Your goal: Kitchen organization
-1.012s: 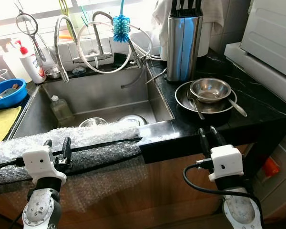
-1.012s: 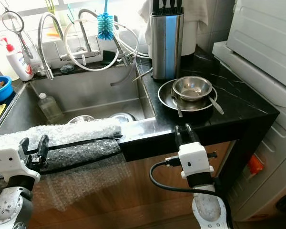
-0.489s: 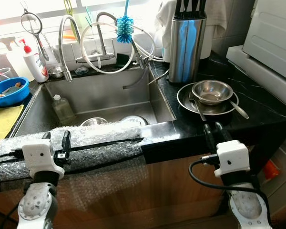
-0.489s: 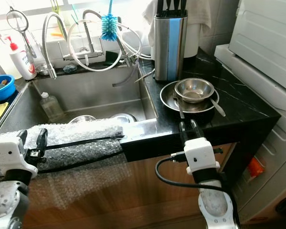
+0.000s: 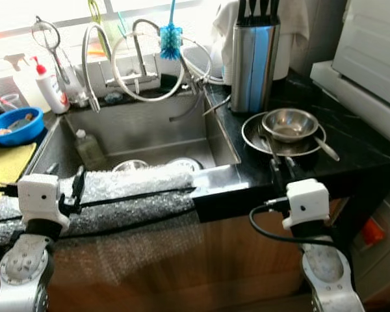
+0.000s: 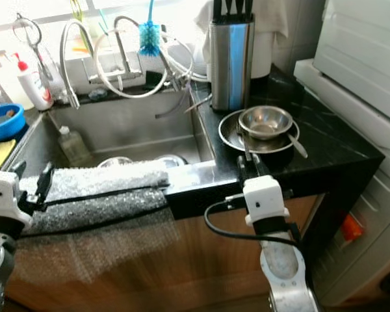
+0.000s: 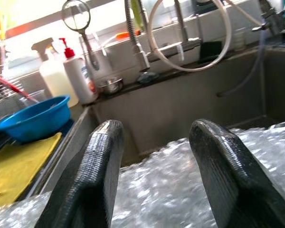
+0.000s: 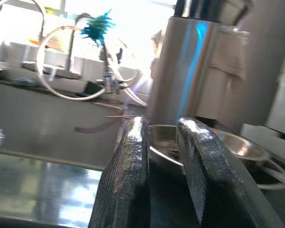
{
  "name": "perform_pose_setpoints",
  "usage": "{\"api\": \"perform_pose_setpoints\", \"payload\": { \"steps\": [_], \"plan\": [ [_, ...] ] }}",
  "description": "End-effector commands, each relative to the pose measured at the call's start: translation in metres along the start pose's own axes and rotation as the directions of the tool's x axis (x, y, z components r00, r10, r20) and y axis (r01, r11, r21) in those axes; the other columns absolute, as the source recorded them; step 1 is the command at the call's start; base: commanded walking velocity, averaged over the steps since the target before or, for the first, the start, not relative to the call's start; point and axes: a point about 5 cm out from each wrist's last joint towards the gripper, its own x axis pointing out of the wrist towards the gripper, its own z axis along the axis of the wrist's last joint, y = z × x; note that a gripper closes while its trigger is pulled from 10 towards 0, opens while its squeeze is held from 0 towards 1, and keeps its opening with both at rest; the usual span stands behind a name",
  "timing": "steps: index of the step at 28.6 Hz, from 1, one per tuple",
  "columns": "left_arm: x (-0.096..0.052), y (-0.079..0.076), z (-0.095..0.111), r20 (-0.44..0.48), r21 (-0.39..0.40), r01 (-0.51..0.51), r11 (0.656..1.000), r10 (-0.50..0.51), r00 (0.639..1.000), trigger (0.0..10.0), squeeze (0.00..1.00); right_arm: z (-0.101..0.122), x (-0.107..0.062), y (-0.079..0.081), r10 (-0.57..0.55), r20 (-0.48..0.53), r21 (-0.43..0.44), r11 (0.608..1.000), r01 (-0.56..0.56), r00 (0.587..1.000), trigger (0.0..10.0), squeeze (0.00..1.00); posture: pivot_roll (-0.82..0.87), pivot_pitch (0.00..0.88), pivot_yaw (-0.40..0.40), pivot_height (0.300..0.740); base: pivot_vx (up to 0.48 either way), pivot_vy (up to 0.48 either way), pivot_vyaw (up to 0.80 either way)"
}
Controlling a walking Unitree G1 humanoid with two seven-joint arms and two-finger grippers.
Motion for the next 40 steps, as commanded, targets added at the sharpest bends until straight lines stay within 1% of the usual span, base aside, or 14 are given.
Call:
{"api": "perform_pose_setpoints", "payload": {
  "steps": [1,4,7,10,12,14,16,20,23,26,29,30,36,40],
  "plan": [
    [0.0,0.011,-0.001,-0.001,0.038,-0.018,0.999,0.018,1.0,10.0,0.0,0.002,0.003,0.005,0.021,0.01,0.01,1.0,-0.021,1.0,10.0,0.0,-0.06,0.0,0.095,0.74,0.0,0.0,0.0],
    [-0.002,0.013,-0.007,-0.025,0.045,-0.02,0.999,0.021,0.999,10.0,0.0,0.001,0.004,0.005,0.043,0.009,0.009,0.999,-0.043,0.999,10.0,0.0,-0.08,0.0,0.107,0.74,0.0,0.0,0.0],
    [-0.005,0.007,-0.012,-0.04,0.041,0.009,0.999,-0.007,0.999,10.0,0.0,-0.001,0.003,-0.001,0.052,0.003,-0.003,0.999,-0.052,0.999,10.0,0.0,-0.09,0.0,0.097,0.74,0.0,0.0,0.0],
    [-0.005,0.007,-0.012,-0.039,0.04,0.01,0.999,-0.009,0.999,10.0,0.0,-0.001,0.003,-0.001,0.053,0.003,-0.003,0.999,-0.053,0.999,10.0,0.0,-0.09,0.0,0.097,0.74,0.0,0.0,0.0],
    [-0.002,0.005,-0.015,-0.039,0.029,-0.006,1.0,0.007,0.999,10.0,0.0,-0.002,0.001,-0.005,0.051,-0.007,-0.015,0.999,-0.051,0.999,10.0,0.0,-0.11,0.0,0.098,0.74,0.0,0.0,0.0],
    [0.004,-0.001,-0.018,-0.032,0.008,-0.012,1.0,0.013,0.999,10.0,0.0,-0.002,-0.002,-0.01,0.044,-0.014,-0.032,0.999,-0.044,0.999,10.0,0.0,-0.14,0.0,0.099,0.74,0.0,0.0,0.0],
    [0.006,-0.006,-0.019,-0.03,-0.003,-0.006,1.0,0.005,1.0,10.0,0.0,-0.002,-0.004,-0.012,0.042,-0.016,-0.041,0.998,-0.043,0.999,10.0,0.0,-0.15,0.0,0.096,0.74,0.0,0.0,0.0],
    [0.006,-0.014,-0.022,-0.031,-0.029,-0.014,0.999,0.013,0.999,10.0,0.0,-0.004,-0.008,-0.019,0.037,-0.022,-0.06,0.997,-0.038,0.999,10.0,0.0,-0.16,0.0,0.089,0.74,0.0,0.0,0.0],
    [0.006,-0.018,-0.024,-0.03,-0.045,-0.033,0.998,0.031,0.999,10.0,0.0,-0.006,-0.005,-0.024,0.012,-0.028,-0.07,0.997,-0.014,1.0,10.0,0.0,-0.15,0.0,0.094,0.74,0.0,0.0,0.0],
    [0.014,-0.017,-0.021,-0.009,-0.061,-0.06,0.996,0.059,0.998,10.0,0.0,-0.003,0.005,-0.021,0.014,-0.007,-0.061,0.998,-0.014,1.0,10.0,0.0,-0.14,0.0,0.102,0.74,0.0,0.0,0.0],
    [0.017,-0.018,-0.019,0.001,-0.062,-0.063,0.996,0.063,0.998,10.0,0.0,-0.003,0.007,-0.018,0.025,0.0,-0.058,0.998,-0.025,1.0,10.0,0.0,-0.14,0.0,0.098,0.74,0.0,0.0,0.0],
    [0.019,-0.017,-0.018,0.009,-0.061,-0.059,0.996,0.06,0.998,10.0,0.0,0.0,0.01,-0.014,0.034,0.007,-0.048,0.998,-0.033,0.999,10.0,0.0,-0.15,0.0,0.078,0.74,0.0,0.0,0.0],
    [0.016,-0.015,-0.021,0.007,-0.046,-0.087,0.995,0.088,0.996,10.0,0.0,0.0,0.009,-0.013,0.076,0.002,-0.05,0.996,-0.076,0.997,10.0,0.0,-0.14,0.0,0.059,0.74,0.0,0.0,0.0],
    [0.007,-0.006,-0.022,-0.003,-0.039,-0.129,0.991,0.129,0.992,10.0,0.0,-0.006,0.007,-0.016,0.064,-0.019,-0.05,0.997,-0.065,0.998,10.0,0.0,-0.13,0.0,0.065,0.74,0.0,0.0,0.0]
  ]
}}
